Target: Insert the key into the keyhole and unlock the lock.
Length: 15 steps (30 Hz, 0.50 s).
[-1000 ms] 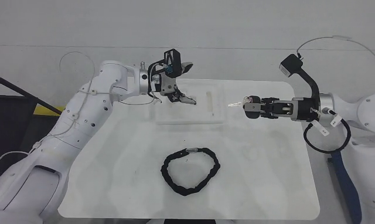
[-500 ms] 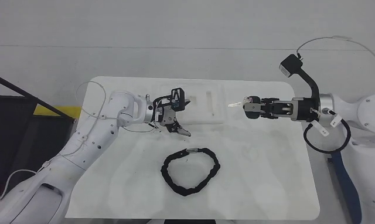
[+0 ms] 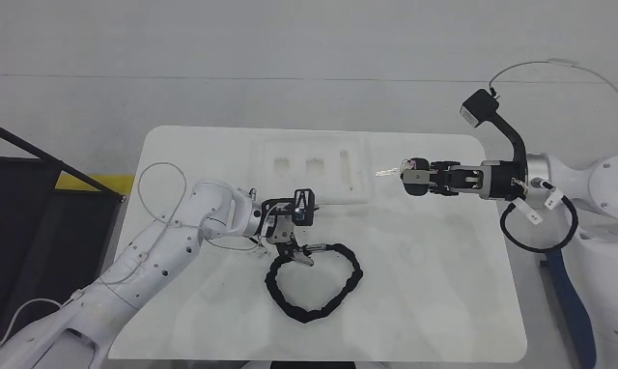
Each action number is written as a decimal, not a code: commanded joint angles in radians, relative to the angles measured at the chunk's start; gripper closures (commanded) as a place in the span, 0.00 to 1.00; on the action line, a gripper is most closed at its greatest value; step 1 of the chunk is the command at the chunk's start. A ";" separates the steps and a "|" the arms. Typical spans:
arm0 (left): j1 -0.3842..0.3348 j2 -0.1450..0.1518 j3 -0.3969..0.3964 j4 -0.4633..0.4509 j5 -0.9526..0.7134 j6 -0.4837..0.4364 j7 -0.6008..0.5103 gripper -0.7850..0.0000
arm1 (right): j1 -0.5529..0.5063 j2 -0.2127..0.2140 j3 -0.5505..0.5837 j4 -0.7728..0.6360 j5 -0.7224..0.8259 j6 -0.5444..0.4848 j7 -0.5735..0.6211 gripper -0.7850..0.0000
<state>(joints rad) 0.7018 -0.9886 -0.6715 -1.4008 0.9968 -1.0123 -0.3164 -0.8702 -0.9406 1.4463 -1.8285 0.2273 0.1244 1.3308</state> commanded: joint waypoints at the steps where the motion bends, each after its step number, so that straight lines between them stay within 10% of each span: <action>1: 0.006 0.006 -0.002 -0.013 0.007 0.000 -0.017 0.00 | 0.000 0.000 0.000 0.000 0.000 0.000 0.000 1.00; 15: 0.006 0.014 0.000 -0.030 0.016 0.000 -0.043 0.00 | 0.000 0.000 0.000 0.000 0.000 0.000 0.000 1.00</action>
<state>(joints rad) 0.7082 -0.9747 -0.6719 -1.4312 1.0132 -1.0123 -0.3595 -0.8702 -0.9406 1.4463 -1.8285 0.2273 0.1244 1.3308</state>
